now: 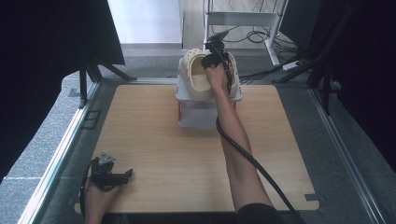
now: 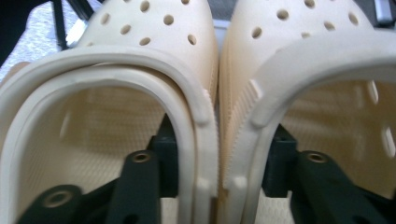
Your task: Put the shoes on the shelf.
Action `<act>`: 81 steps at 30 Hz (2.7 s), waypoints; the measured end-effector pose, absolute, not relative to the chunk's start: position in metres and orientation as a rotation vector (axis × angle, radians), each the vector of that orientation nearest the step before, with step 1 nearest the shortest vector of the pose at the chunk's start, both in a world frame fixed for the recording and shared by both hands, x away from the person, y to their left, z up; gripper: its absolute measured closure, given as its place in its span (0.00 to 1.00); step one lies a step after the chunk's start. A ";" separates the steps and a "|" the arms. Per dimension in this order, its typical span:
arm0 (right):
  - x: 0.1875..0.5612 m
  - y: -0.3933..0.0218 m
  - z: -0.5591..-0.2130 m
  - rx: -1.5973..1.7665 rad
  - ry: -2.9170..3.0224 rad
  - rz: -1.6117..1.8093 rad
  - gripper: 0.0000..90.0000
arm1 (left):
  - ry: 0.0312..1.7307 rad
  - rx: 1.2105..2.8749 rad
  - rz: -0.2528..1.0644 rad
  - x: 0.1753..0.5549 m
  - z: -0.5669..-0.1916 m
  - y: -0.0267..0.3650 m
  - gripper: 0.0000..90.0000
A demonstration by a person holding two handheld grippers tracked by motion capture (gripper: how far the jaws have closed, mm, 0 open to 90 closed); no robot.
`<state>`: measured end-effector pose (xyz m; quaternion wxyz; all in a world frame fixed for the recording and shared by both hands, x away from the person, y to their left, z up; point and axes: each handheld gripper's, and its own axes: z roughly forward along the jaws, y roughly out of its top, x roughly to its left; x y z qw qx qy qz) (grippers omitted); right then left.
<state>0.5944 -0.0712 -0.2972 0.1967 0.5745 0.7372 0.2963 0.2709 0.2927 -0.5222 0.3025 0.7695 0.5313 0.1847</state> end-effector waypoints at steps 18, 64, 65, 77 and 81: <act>0.556 -0.088 -0.290 1.286 2.267 0.882 0.18 | 1.412 2.035 0.497 0.271 -0.522 0.292 0.04; 0.408 -0.171 -0.312 0.895 2.502 1.062 0.00 | 1.397 2.056 0.487 0.270 -0.523 0.286 0.00; 0.403 -0.178 -0.317 0.895 2.504 1.071 0.00 | 1.396 2.056 0.485 0.270 -0.523 0.286 0.00; 0.383 -0.205 -0.347 0.909 2.496 1.102 0.00 | 1.398 2.055 0.488 0.270 -0.523 0.285 0.00; 0.374 -0.215 -0.360 0.920 2.496 1.098 0.00 | 1.400 2.055 0.487 0.269 -0.523 0.285 0.00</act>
